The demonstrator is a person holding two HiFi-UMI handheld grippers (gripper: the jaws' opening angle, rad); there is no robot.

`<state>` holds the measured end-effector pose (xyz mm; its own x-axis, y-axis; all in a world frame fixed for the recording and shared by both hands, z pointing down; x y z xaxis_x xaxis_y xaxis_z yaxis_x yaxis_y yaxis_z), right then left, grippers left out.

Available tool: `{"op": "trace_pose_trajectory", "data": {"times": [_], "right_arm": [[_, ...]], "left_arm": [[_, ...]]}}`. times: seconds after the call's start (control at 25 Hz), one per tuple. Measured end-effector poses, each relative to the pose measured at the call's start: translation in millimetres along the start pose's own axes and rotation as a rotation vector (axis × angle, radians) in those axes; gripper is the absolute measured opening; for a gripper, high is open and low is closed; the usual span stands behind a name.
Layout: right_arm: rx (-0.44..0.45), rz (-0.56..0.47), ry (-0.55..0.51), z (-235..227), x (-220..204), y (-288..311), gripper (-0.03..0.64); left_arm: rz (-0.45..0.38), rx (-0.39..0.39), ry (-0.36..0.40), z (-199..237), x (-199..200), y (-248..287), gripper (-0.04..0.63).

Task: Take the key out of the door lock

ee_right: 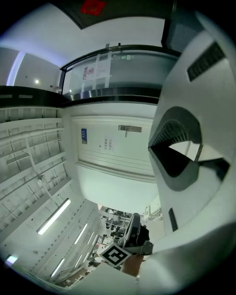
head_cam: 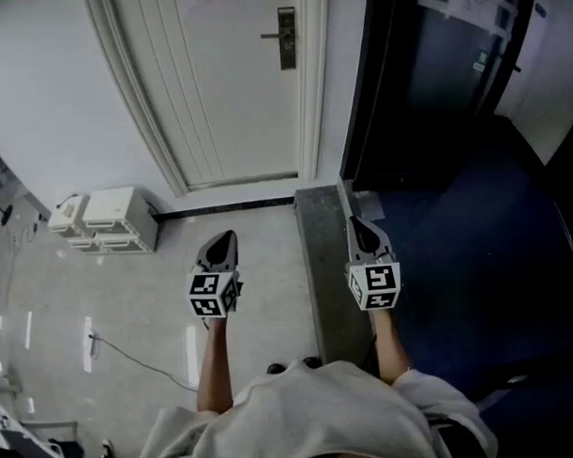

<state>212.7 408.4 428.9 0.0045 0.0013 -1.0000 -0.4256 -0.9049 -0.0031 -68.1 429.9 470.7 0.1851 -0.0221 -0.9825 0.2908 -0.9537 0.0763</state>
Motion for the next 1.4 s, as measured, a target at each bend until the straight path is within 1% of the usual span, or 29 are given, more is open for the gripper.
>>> {"op": "trace_pose_trajectory", "data": {"times": [0.52,0.76,1.08,1.4], "right_arm": [[0.013,-0.004,0.007,-11.0,-5.3,-1.5,0.023],[0.028,-0.003,-0.003,-20.9,-4.8,5.1,0.023],[0.047,0.003,-0.003,-49.7,-3.9,15.3,0.023],[0.059,0.032,-0.009,-65.1,-18.4,24.4,0.023]], "left_arm": [[0.004,0.012,-0.002,-12.9,-1.1,1.3,0.017],[0.023,0.015,-0.004,-22.1,-1.9,11.8,0.017],[0.030,0.025,-0.023,-39.0,-1.4,37.2,0.017],[0.037,0.008,-0.025,-53.1,-2.7,60.4,0.017]]}}
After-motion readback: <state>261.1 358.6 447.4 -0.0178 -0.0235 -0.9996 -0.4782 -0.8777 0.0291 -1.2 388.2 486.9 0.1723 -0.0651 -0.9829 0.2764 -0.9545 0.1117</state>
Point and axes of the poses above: the fingertips, and each gripper's own axes: y forward along the fingers, z to its left, x out of its top, the point moved 2 cm from there along -y, backward along the fingers, and after that the axes turned 11 degrees about y, right-handed, at the moved point
